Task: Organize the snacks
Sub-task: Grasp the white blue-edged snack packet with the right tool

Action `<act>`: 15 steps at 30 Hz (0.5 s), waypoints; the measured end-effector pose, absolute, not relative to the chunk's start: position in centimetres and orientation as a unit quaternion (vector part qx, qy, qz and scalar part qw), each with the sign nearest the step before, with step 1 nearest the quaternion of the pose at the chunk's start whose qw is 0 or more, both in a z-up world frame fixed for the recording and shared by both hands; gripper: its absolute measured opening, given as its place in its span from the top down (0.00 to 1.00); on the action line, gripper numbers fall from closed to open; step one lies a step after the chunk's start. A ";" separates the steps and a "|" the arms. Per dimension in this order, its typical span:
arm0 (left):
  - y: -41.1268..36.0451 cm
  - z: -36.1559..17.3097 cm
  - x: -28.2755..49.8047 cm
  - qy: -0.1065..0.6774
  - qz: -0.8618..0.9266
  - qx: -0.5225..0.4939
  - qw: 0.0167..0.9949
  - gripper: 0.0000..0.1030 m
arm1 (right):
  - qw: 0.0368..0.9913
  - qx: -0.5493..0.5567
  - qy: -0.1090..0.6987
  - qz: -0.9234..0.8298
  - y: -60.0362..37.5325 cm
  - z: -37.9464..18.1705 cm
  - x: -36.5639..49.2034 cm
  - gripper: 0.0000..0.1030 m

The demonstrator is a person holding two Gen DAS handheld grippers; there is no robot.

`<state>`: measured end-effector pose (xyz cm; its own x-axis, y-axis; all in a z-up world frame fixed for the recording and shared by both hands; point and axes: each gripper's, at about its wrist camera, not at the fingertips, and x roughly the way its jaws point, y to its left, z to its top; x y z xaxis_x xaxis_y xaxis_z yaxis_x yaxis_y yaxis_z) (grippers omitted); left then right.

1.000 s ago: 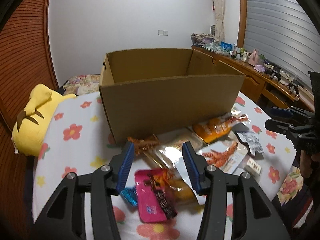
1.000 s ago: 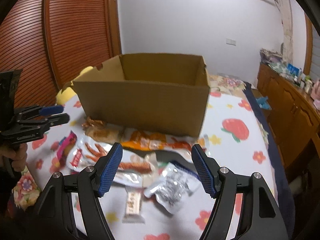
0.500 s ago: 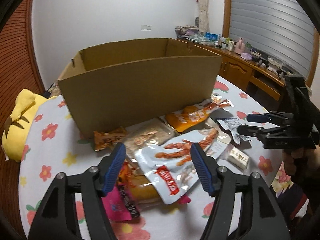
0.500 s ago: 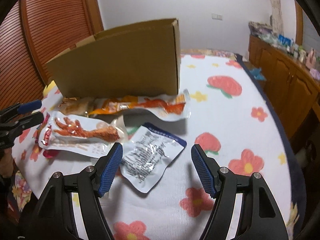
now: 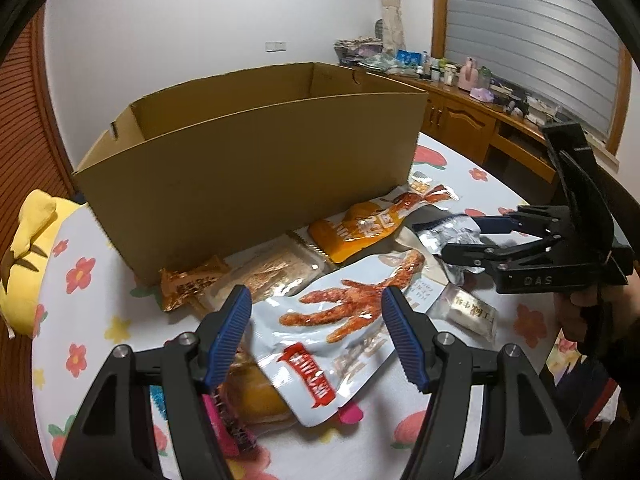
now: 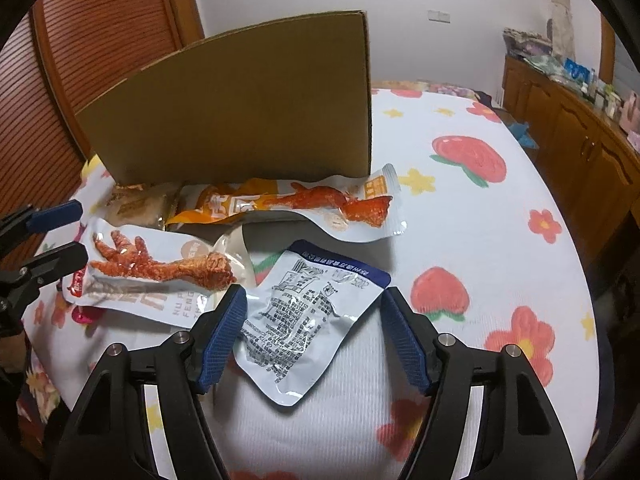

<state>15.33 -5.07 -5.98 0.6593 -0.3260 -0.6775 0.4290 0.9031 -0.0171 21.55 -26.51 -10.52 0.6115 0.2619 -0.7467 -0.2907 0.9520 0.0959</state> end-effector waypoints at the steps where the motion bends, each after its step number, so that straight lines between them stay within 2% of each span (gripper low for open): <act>1: -5.4 -6.0 15.4 0.358 -0.211 0.078 0.906 0.35 | 0.897 -0.021 0.413 0.156 -26.4 -10.5 21.6 0.36; 3: -6.0 -6.1 15.6 0.361 -0.217 0.090 0.902 0.35 | 0.896 -0.028 0.413 0.161 -26.3 -10.5 21.7 0.46; 4: -6.4 -6.2 15.8 0.365 -0.223 0.100 0.898 0.35 | 0.896 -0.032 0.412 0.165 -26.2 -10.5 21.7 0.55; 5: -6.7 -6.2 15.9 0.367 -0.226 0.105 0.896 0.35 | 0.895 -0.033 0.411 0.171 -26.3 -10.4 21.6 0.58; 10: -8.1 -6.4 16.3 0.374 -0.247 0.139 0.883 0.35 | 0.896 -0.032 0.406 0.180 -27.2 -10.1 21.7 0.64; 15: -9.6 -6.6 16.5 0.384 -0.270 0.174 0.866 0.35 | 0.900 -0.033 0.397 0.177 -28.4 -10.1 21.8 0.64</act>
